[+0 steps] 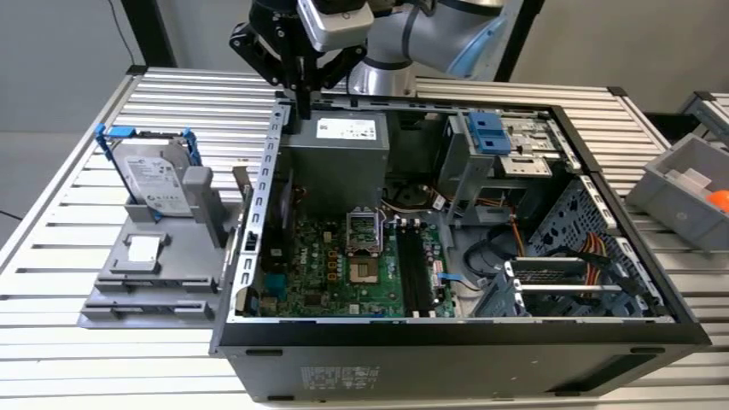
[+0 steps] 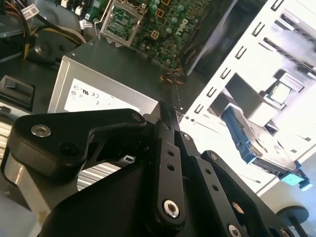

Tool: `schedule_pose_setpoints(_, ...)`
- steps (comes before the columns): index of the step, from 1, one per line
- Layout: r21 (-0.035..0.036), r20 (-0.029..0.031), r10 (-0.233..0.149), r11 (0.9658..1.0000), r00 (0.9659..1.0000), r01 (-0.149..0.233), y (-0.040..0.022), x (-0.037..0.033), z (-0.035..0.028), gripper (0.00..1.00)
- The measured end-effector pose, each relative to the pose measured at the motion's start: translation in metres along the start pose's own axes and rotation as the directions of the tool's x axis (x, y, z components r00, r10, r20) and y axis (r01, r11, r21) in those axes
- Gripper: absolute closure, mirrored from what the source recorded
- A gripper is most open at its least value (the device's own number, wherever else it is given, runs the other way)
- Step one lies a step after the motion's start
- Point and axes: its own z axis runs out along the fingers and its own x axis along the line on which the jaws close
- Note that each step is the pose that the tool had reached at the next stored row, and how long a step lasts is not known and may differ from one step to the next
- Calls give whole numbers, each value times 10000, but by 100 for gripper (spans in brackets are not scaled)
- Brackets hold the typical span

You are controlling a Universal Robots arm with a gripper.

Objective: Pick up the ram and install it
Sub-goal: 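Reach for the ram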

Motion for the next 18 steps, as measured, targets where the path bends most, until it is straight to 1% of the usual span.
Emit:
schedule_pose_setpoints(4,-7,-1,-14,10000,10000,14,-5,75,-2,100)
schedule_pose_setpoints(11,-17,-3,-39,10000,10000,39,-19,238,-6,100)
schedule_pose_setpoints(18,-26,-4,-51,10000,10000,51,-48,386,-10,100)
